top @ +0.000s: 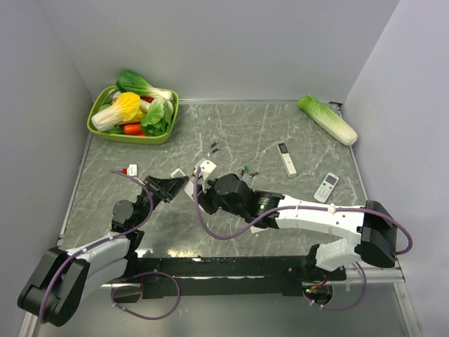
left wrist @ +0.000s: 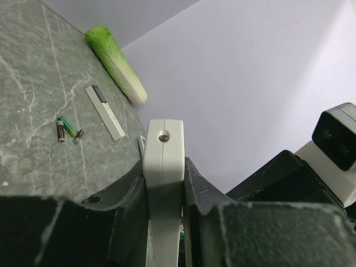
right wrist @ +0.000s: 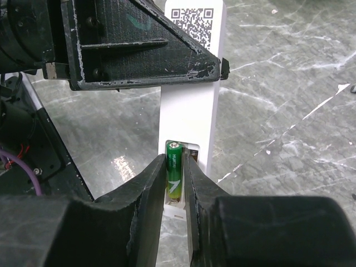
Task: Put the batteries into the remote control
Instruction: Load the battery into the remote control.
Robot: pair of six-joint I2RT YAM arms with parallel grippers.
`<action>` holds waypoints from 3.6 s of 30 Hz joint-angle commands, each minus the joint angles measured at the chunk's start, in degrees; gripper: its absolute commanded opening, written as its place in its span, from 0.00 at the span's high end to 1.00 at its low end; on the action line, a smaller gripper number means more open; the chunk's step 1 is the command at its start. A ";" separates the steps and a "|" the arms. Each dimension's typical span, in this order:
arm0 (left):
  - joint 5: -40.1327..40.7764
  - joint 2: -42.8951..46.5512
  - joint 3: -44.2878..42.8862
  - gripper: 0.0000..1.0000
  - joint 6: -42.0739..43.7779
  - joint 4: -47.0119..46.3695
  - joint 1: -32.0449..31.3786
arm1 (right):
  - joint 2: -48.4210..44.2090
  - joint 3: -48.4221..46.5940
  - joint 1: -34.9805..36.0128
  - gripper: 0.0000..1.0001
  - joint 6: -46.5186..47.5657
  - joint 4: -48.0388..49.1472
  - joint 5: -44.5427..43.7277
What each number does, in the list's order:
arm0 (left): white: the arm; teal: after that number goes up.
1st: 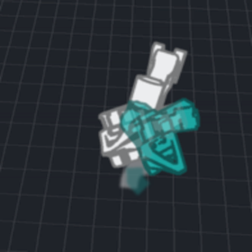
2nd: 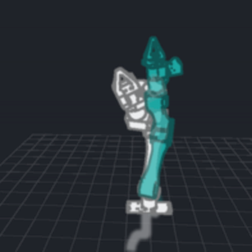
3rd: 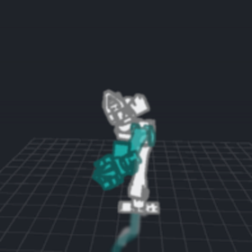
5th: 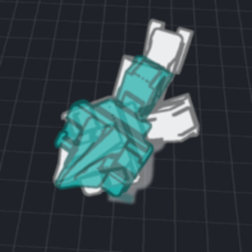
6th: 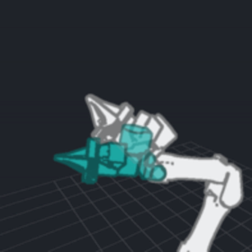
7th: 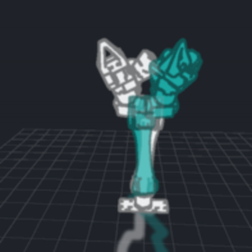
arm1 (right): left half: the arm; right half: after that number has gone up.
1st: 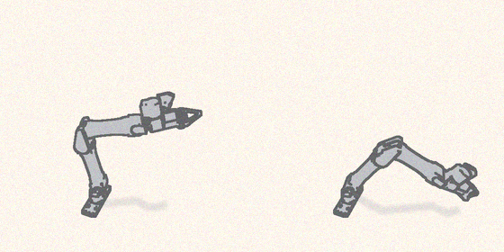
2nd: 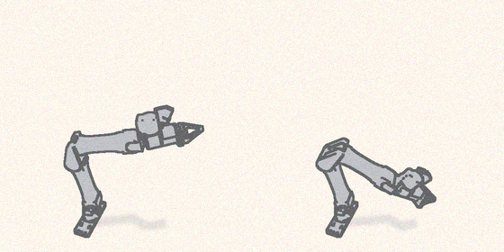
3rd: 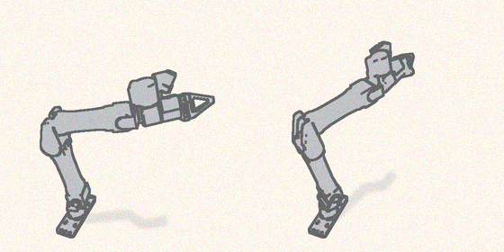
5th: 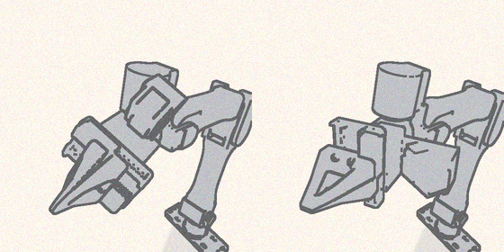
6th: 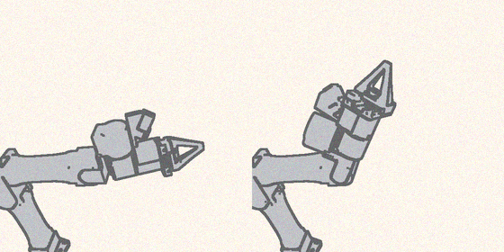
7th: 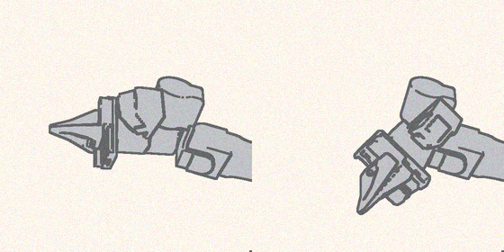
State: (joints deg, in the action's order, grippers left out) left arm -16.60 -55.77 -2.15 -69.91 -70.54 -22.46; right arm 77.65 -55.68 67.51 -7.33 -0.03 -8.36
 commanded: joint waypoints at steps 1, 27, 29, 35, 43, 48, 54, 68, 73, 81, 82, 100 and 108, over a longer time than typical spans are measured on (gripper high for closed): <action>0.34 0.84 -0.22 0.98 -2.69 -10.58 -0.22 | 1.81 -2.06 0.35 0.73 -1.02 -2.16 0.27; -2.64 -1.45 -2.06 0.99 -2.16 -5.84 -0.22 | -8.38 -7.60 -0.70 0.26 11.27 -12.62 3.17; -3.96 -1.54 -2.85 0.98 -1.81 -4.87 -0.13 | -10.49 -6.99 -2.46 0.22 15.56 -12.89 6.68; -8.17 -3.20 -5.58 0.98 -2.42 -1.62 -0.13 | -16.20 -2.26 -8.08 0.19 29.44 -10.96 23.79; -14.60 -5.75 -10.41 0.98 -2.25 3.22 -0.22 | -20.52 3.57 -11.51 0.30 45.21 -6.11 39.73; -17.23 -6.20 -12.61 0.98 -1.72 6.03 -0.13 | -15.26 0.75 -12.40 0.34 48.81 -9.63 43.07; -18.38 -4.70 -14.19 0.98 1.09 11.03 -0.13 | -10.95 -2.68 -12.31 0.47 50.22 -11.48 42.73; -20.40 -5.32 -15.34 0.98 1.53 10.78 -0.13 | -6.46 -6.20 -12.40 0.53 52.24 -13.85 42.64; -20.49 -5.14 -15.51 0.98 1.88 11.39 -0.13 | -5.49 -6.81 -12.40 0.53 52.77 -14.64 42.72; -20.84 -5.32 -15.43 0.98 1.62 10.60 -0.13 | -4.00 -7.34 -12.49 0.56 53.04 -15.09 42.64; -20.84 -5.32 -15.43 0.98 1.53 10.51 -0.13 | -3.91 -7.34 -12.57 0.56 53.04 -15.17 42.72; -20.40 -4.61 -15.51 0.98 0.65 9.55 -0.22 | -1.89 -8.22 -12.57 0.69 53.48 -18.33 43.69; -19.26 -4.35 -14.55 0.98 -2.15 5.16 -0.13 | -1.01 -7.51 -12.57 0.79 53.21 -19.65 43.78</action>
State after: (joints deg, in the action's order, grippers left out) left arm -36.42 -61.34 -15.44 -68.62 -57.28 -22.48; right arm 75.13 -61.82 55.22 44.88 -17.21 33.93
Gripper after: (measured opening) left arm 0.276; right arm 0.235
